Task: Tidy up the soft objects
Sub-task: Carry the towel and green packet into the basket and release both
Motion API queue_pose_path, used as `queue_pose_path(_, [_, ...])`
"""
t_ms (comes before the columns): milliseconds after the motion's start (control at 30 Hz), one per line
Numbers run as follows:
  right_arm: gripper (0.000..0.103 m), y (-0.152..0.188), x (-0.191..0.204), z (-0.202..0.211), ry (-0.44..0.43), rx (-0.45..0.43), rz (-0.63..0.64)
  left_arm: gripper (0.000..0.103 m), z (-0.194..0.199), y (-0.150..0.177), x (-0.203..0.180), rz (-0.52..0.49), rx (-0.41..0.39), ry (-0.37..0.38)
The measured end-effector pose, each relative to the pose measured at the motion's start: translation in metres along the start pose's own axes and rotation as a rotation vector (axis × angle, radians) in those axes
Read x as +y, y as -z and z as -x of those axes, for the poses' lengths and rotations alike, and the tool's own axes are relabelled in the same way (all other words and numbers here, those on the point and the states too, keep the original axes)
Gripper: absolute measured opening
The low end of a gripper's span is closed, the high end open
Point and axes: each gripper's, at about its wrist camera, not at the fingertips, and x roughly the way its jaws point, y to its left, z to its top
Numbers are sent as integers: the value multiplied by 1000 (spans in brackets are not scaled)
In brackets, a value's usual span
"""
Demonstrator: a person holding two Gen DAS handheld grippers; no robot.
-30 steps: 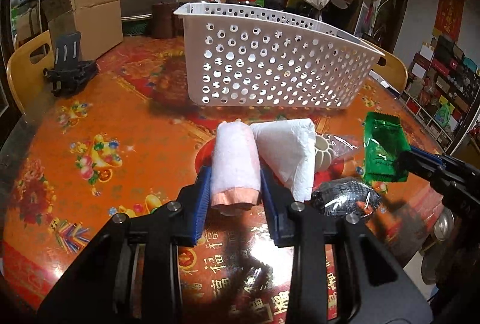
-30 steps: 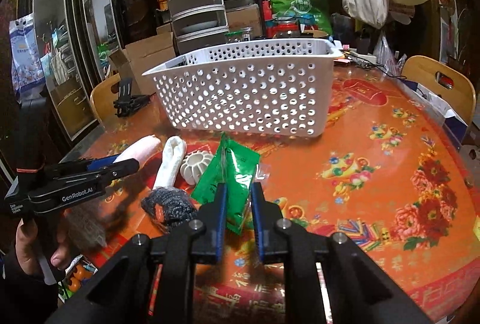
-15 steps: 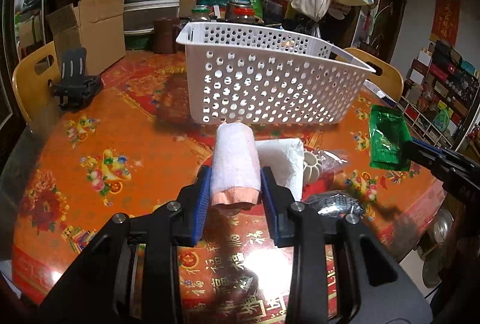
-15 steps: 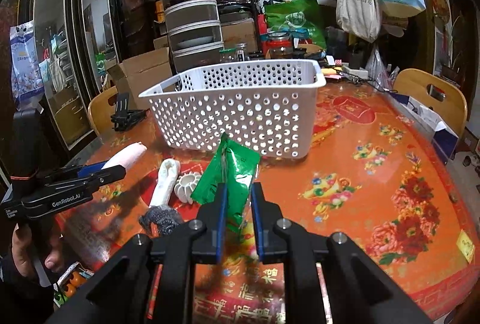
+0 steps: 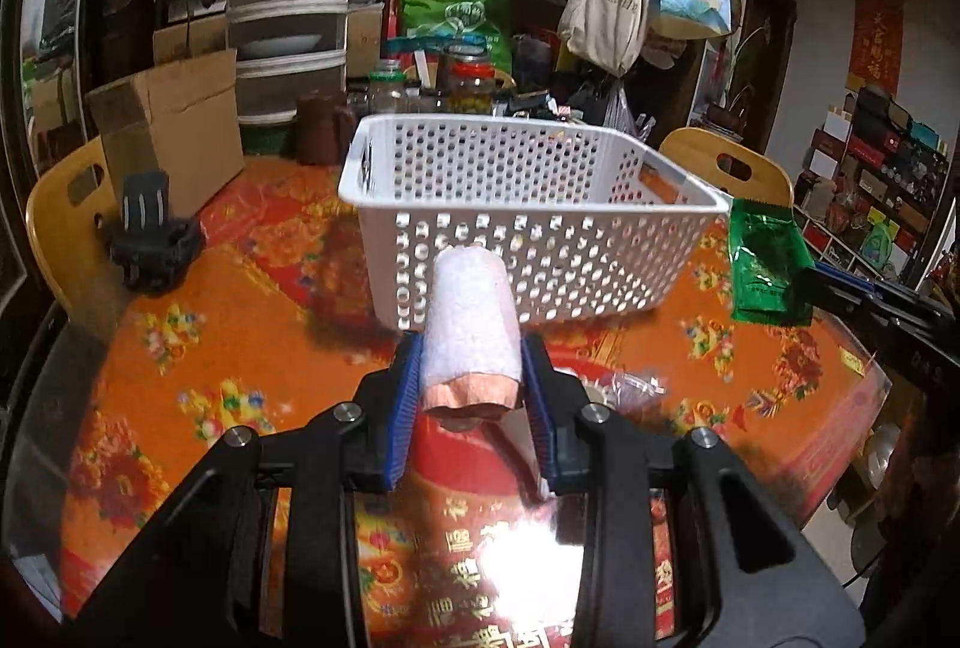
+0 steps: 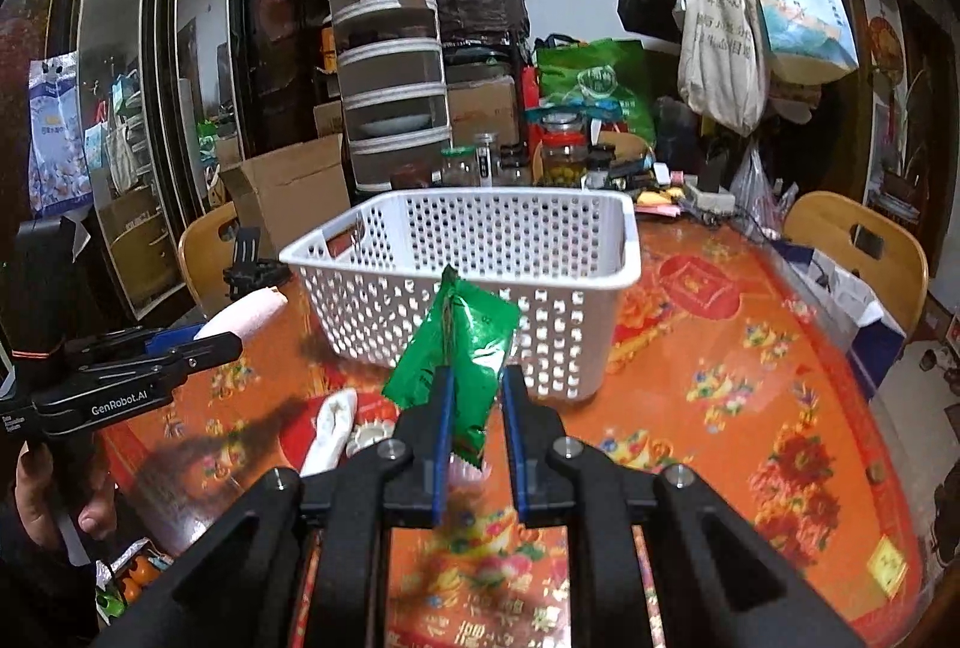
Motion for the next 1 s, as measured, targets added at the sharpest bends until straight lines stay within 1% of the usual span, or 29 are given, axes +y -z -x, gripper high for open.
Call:
queue_pose_path(233, [14, -25, -1, 1, -6, -19, 19, 30, 1, -33, -6, -19, -25, 22])
queue_pose_path(433, [14, -52, -4, -9, -5, -18, 31, 30, -12, -70, -12, -43, -27, 32])
queue_pose_path(600, [14, -74, -8, -21, 3, -10, 32, 30, -29, -100, -15, -50, -19, 33])
queue_pose_path(767, [14, -93, -16, -45, 4, 24, 21, 30, -52, -127, -15, -52, 1, 18])
queue_pose_path(867, [14, -101, -21, -64, 4, 58, 15, 30, -69, -142, -16, -58, 11, -1])
queue_pose_path(1000, [14, -110, -26, -90, 5, 106, 10, 30, -98, -159, -14, -54, 56, -10])
